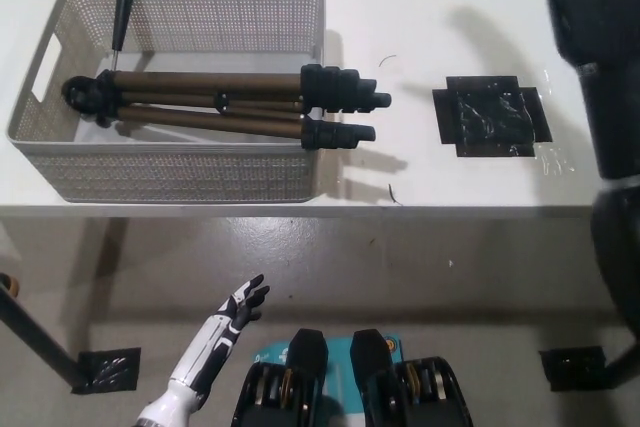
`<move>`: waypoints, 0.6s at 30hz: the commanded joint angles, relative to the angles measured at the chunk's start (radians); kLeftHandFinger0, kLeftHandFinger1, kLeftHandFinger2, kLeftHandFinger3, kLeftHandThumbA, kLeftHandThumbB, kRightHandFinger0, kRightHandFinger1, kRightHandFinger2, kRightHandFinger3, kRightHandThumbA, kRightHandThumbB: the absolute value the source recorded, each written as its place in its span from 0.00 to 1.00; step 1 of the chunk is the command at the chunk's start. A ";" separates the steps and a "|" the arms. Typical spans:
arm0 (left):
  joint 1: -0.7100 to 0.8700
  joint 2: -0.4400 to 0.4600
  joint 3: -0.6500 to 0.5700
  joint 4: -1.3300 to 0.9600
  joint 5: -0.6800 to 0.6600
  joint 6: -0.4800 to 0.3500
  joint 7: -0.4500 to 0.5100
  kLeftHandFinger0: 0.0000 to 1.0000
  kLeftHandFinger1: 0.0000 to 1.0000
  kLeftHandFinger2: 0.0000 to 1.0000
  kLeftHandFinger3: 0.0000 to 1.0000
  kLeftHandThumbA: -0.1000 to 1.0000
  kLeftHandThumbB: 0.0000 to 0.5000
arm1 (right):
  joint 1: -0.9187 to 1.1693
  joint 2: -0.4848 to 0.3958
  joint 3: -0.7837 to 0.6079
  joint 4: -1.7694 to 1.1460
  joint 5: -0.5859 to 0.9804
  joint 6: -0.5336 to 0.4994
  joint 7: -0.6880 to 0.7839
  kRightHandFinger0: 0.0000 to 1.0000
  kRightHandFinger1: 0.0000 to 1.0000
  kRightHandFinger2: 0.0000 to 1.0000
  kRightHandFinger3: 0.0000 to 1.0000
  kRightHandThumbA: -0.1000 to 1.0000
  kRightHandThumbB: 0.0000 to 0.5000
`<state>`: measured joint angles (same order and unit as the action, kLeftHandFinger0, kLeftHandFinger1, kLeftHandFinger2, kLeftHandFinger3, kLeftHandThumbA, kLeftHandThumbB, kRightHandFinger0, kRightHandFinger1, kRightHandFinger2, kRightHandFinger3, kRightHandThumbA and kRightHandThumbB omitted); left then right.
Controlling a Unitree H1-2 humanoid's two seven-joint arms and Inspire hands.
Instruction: The robot uses its right hand to pick the tripod on the desk and places it into a rectangular container on the left.
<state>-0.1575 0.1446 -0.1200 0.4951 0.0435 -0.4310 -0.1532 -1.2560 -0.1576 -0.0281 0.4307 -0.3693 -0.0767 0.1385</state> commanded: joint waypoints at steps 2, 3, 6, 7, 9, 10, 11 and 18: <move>-0.016 0.020 0.048 -0.043 -0.035 -0.039 0.016 1.00 1.00 1.00 1.00 1.00 1.00 | 0.504 -0.082 -0.329 -0.929 0.436 0.085 -0.060 1.00 1.00 1.00 1.00 1.00 0.66; -0.018 0.021 0.049 -0.041 -0.034 -0.039 0.017 1.00 1.00 1.00 1.00 1.00 1.00 | 0.588 -0.061 -0.326 -0.956 0.455 0.053 -0.071 1.00 1.00 1.00 1.00 1.00 0.64; -0.022 0.022 0.051 -0.034 -0.032 -0.039 0.018 1.00 1.00 1.00 1.00 1.00 1.00 | 0.767 -0.003 -0.286 -0.970 0.485 -0.025 -0.082 1.00 1.00 1.00 1.00 1.00 0.65; -0.025 0.022 0.052 -0.033 -0.031 -0.039 0.019 1.00 1.00 1.00 1.00 1.00 1.00 | 0.819 0.020 -0.260 -0.968 0.463 -0.055 -0.085 1.00 1.00 1.00 1.00 1.00 0.61; -0.009 0.023 0.050 -0.044 -0.028 -0.039 0.017 1.00 1.00 1.00 1.00 1.00 1.00 | 0.933 0.064 -0.211 -0.959 0.456 -0.087 -0.080 1.00 1.00 1.00 1.00 1.00 0.64; -0.007 0.021 0.050 -0.047 -0.027 -0.039 0.018 1.00 1.00 1.00 1.00 1.00 1.00 | 0.984 0.083 -0.185 -0.947 0.464 -0.088 -0.071 1.00 1.00 1.00 1.00 1.00 0.66; -0.006 0.021 0.051 -0.050 -0.024 -0.039 0.020 1.00 1.00 1.00 1.00 1.00 1.00 | 1.016 0.095 -0.168 -0.936 0.469 -0.093 -0.064 1.00 1.00 1.00 1.00 1.00 0.68; -0.007 0.021 0.054 -0.046 -0.026 -0.039 0.014 1.00 1.00 1.00 1.00 1.00 1.00 | 1.185 0.124 -0.087 -0.776 0.443 -0.215 -0.010 1.00 1.00 1.00 1.00 1.00 0.55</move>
<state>-0.1577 0.1457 -0.0981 0.4967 0.0436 -0.4307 -0.1525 -0.2061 -0.0700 -0.1262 -0.1933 -0.1659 -0.0980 0.1375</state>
